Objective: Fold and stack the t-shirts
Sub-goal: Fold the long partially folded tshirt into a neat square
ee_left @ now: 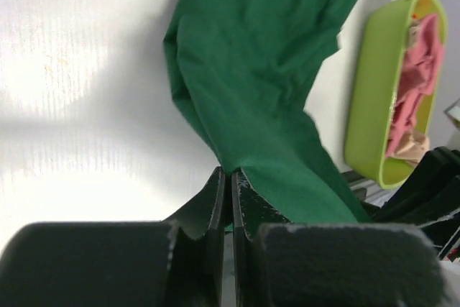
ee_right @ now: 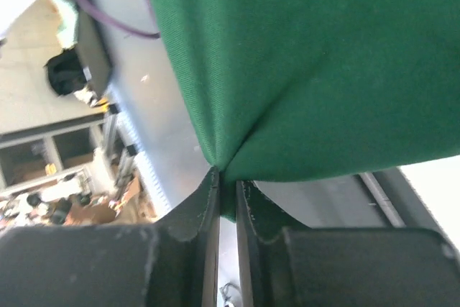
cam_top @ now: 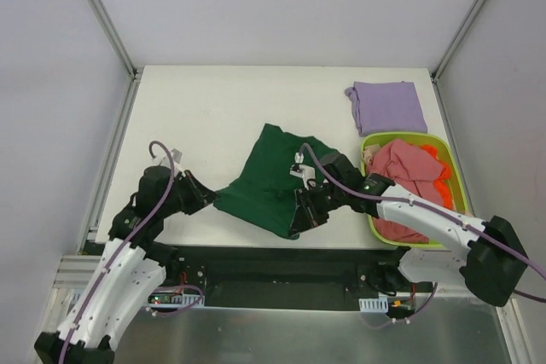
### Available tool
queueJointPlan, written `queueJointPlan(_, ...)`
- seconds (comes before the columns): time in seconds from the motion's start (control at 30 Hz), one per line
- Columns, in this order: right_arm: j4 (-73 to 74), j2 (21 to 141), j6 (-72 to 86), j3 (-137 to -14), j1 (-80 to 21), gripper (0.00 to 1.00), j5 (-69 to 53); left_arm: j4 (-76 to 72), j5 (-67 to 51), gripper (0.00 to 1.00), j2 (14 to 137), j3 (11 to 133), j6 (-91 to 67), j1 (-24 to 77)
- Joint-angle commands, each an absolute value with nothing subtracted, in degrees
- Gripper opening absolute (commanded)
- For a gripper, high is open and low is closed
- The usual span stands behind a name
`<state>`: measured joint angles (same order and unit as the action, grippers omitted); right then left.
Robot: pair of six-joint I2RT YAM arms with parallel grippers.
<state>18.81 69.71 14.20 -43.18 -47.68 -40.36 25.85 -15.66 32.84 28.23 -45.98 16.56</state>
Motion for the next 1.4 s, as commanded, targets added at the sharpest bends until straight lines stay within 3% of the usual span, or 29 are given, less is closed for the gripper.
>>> queueJointPlan(0.0,21.89,64.17,20.91,-45.0,-50.09,0.1,-52.64,36.2,-7.21,0.0,26.64,34.35,-46.14,16.35)
queueJointPlan(0.4,18.81,62.31,23.03,-45.27,-48.26,0.08,-52.91,34.99,-2.99,0.0,37.69,44.2,-44.82,16.35)
queueJointPlan(0.73,16.97,62.31,18.37,-44.3,-36.31,0.07,-51.94,25.59,-5.61,0.0,51.04,51.67,-41.75,16.43)
queueJointPlan(1.37,15.03,75.93,14.24,-49.48,-19.17,0.06,-51.85,16.79,-11.33,0.0,82.77,69.16,-40.08,16.61)
